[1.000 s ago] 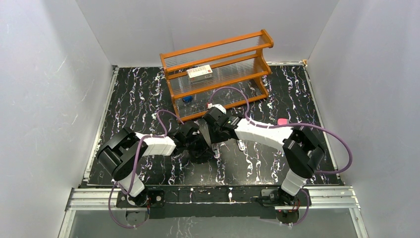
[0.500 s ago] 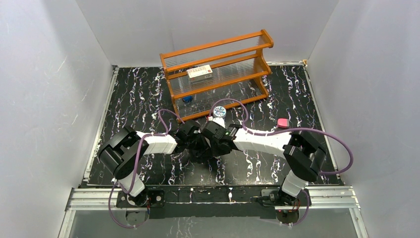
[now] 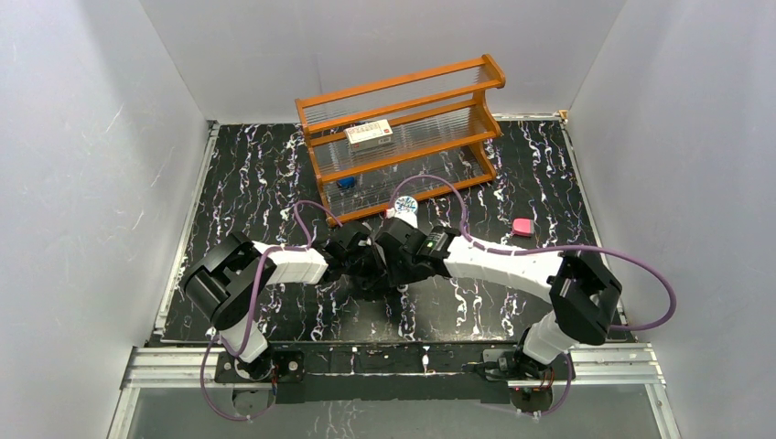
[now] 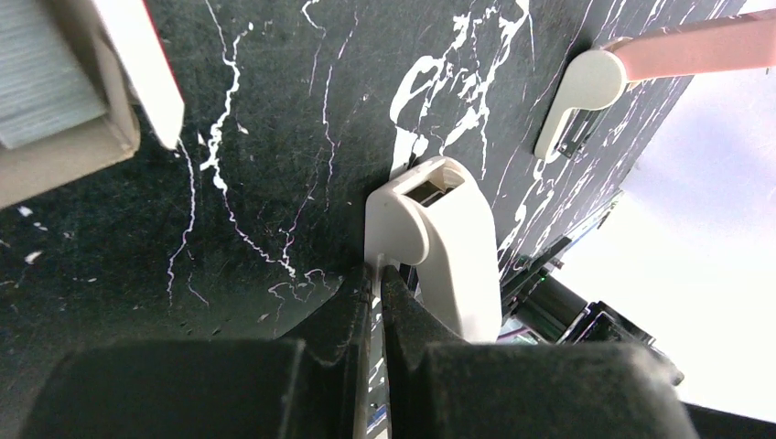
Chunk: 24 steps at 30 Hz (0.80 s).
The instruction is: Load the staples into the stapler
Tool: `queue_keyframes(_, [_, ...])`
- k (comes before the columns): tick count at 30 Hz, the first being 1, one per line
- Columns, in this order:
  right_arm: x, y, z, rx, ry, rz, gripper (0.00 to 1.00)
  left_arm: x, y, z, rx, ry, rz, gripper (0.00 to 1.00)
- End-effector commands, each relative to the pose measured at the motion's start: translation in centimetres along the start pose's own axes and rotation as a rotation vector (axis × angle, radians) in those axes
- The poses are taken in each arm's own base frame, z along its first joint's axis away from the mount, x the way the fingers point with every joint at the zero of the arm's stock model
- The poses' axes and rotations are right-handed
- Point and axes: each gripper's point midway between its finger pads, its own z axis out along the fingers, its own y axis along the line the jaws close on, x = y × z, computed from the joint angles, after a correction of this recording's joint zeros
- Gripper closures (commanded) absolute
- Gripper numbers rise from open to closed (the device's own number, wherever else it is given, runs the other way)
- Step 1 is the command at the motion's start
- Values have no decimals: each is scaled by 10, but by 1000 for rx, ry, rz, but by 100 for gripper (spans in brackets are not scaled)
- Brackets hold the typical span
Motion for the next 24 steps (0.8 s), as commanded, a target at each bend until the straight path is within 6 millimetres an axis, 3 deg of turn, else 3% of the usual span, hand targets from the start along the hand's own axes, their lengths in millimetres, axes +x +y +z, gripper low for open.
queue_keyframes(1, [-23, -13, -7, 59, -65, 33, 59, 13, 52, 10, -193, -3, 28, 100])
queue_keyframes(6, [-24, -14, 4, 49, -57, 20, 66, 10, 44, 7, -159, -11, 28, 100])
queue_keyframes(12, [-5, -12, 22, 26, 23, -4, 69, 10, 40, 4, -126, -7, 12, 100])
queue_keyframes(24, [38, -35, 43, 87, 187, 7, 78, 8, 39, -5, -126, -32, 29, 100])
